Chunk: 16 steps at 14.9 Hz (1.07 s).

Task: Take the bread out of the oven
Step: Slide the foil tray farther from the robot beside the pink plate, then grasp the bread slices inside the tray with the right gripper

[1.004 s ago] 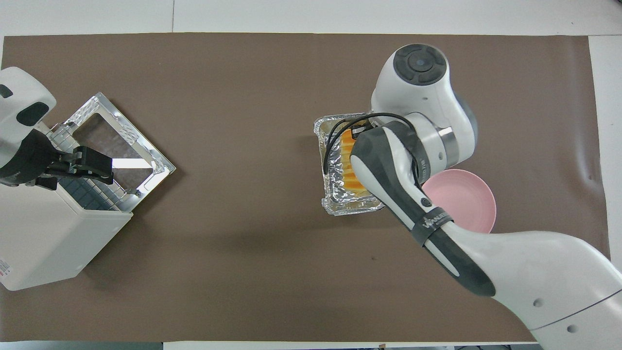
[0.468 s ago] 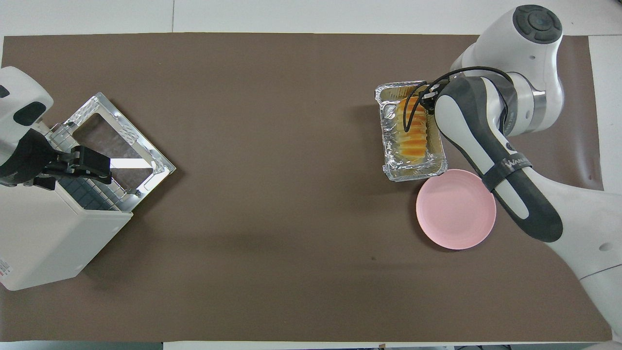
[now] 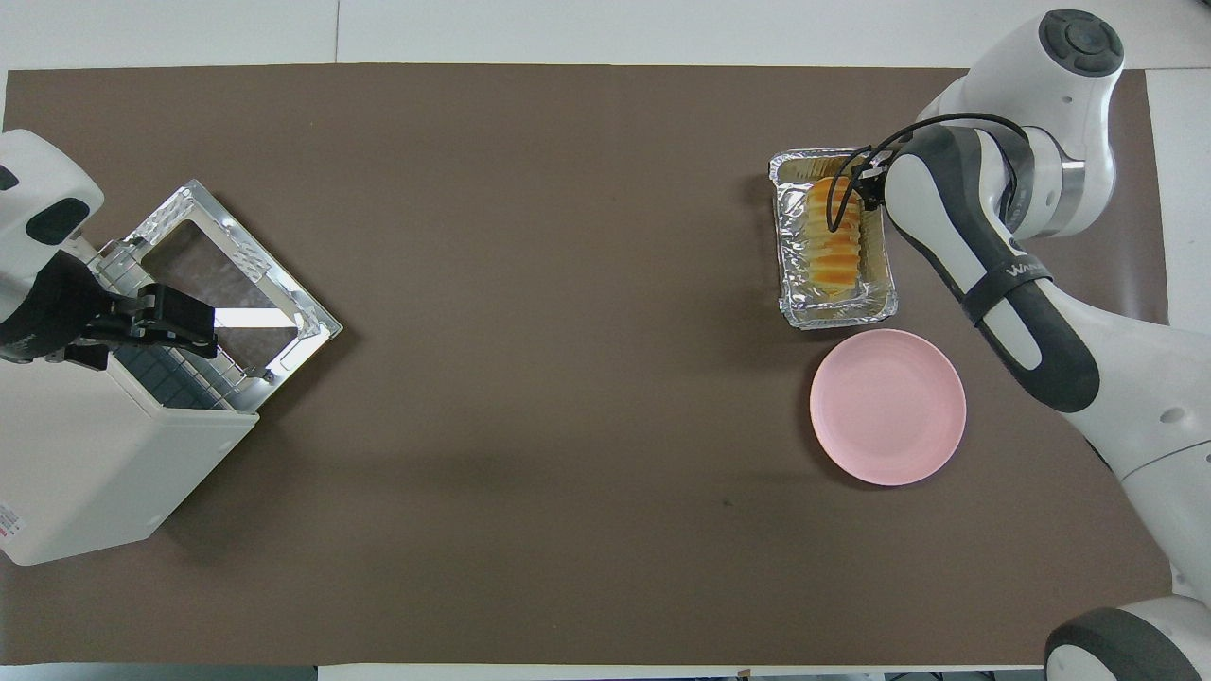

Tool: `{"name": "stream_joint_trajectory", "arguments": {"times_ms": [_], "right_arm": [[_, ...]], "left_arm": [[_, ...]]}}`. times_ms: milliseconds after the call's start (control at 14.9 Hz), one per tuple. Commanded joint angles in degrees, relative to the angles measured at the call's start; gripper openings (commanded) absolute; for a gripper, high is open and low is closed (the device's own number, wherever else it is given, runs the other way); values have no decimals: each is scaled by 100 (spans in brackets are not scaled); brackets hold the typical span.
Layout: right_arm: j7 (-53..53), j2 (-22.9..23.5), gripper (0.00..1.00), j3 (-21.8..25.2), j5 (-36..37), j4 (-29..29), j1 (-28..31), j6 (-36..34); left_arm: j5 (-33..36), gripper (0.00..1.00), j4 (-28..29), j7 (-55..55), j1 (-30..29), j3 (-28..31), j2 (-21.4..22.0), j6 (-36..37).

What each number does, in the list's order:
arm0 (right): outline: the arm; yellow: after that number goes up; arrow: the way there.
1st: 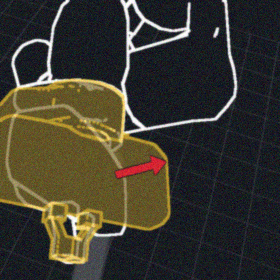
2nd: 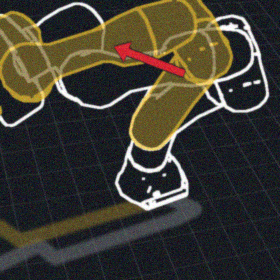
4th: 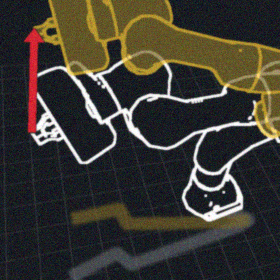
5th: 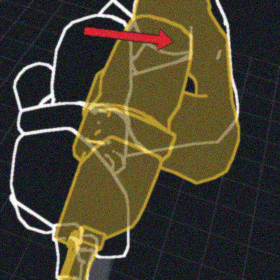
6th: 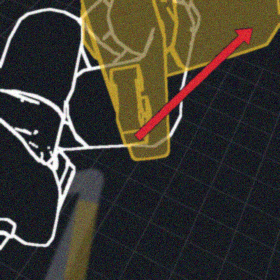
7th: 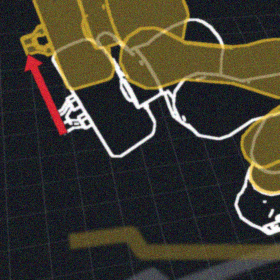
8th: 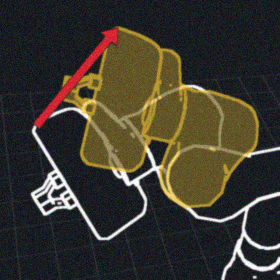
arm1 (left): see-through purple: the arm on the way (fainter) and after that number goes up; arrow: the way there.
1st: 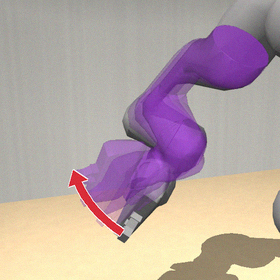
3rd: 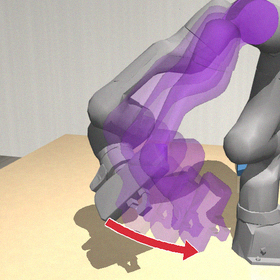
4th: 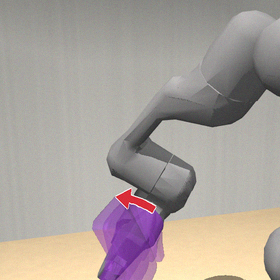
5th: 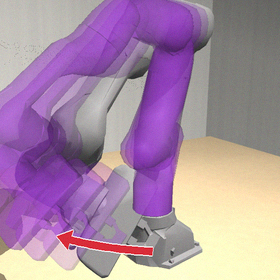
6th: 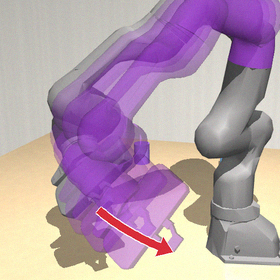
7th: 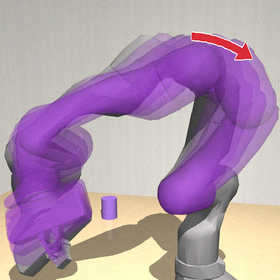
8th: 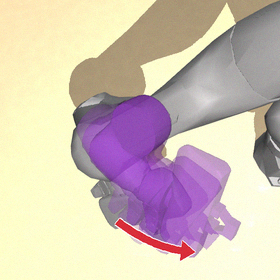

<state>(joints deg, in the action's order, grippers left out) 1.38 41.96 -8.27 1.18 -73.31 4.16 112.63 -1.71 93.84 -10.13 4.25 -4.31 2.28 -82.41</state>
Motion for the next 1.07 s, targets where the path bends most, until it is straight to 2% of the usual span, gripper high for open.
{"name": "stream_joint_trajectory", "arguments": {"times_ms": [0, 401, 468, 535, 803, 1004], "right_arm": [[-348, 698, 0, -7, -47, 1098, 102, -435], [-280, 700, 0, 27, -30, 1126, 59, -383], [-192, 639, 23, 28, 5, 1108, 41, -383], [-165, 542, 99, 28, -12, 1091, 15, -391], [-173, 6, 100, 36, 49, 739, -55, -794], [-86, -100, 100, 36, 198, 704, -196, -963]], "left_arm": [[83, 100, 56, 2, -55, -53, 97, 58], [83, 100, 56, 2, -55, -53, 97, 58], [83, 100, 56, 2, -55, -53, 97, 58], [83, 100, 56, 2, -55, -53, 97, 58], [83, 100, 56, 2, -55, -53, 97, 58], [83, 100, 56, 2, -55, -53, 97, 58]]}}
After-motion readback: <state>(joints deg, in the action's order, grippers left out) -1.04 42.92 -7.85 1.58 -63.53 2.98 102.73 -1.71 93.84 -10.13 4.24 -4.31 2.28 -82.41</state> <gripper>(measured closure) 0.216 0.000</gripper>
